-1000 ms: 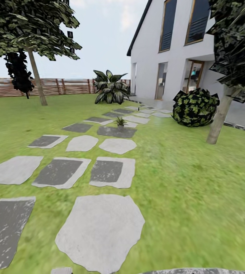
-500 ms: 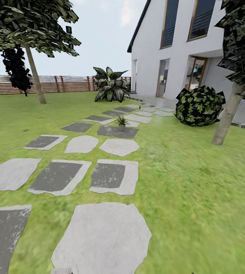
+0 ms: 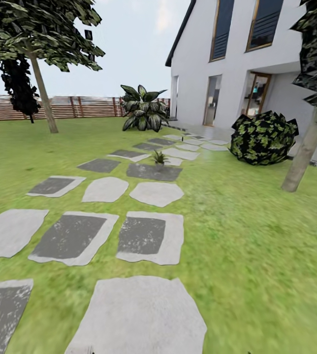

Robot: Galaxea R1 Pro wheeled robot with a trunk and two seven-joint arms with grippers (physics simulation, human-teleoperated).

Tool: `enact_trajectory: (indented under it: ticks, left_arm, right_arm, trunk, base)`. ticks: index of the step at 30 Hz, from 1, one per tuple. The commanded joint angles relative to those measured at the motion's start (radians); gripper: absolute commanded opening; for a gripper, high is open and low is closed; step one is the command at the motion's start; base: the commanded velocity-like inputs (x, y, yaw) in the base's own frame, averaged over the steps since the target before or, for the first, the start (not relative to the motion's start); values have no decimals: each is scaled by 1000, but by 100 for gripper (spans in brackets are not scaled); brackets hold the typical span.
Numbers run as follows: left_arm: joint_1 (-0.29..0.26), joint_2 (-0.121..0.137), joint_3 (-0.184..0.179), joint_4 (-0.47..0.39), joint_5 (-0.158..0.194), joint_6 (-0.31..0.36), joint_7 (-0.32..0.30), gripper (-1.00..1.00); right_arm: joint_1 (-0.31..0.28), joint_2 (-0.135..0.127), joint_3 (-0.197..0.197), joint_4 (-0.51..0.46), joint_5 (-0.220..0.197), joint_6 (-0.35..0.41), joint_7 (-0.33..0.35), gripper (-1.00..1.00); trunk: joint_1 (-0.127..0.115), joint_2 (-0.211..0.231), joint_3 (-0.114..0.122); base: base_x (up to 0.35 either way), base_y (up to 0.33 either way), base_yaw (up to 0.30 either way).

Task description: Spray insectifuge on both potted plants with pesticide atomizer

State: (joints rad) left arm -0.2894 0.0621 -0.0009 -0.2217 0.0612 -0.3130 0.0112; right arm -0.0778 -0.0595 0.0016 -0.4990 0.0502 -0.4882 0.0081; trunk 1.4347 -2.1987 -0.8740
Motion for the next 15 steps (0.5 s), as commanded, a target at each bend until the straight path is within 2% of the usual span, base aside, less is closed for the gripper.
enact_trajectory:
  ticks: [1, 15]
  left_arm:
    - [-1, 0, -1, 1, 6, -3, 0, 100]
    - [-1, 0, -1, 1, 6, -3, 0, 100]
  right_arm:
    - [0, 0, 0, 0, 5, -3, 0, 100]
    - [0, 0, 0, 0, 5, -3, 0, 100]
  trunk:
    - [0, 0, -1]
    - [0, 0, -1]
  base:
    - [335, 98, 0]
    - [335, 98, 0]
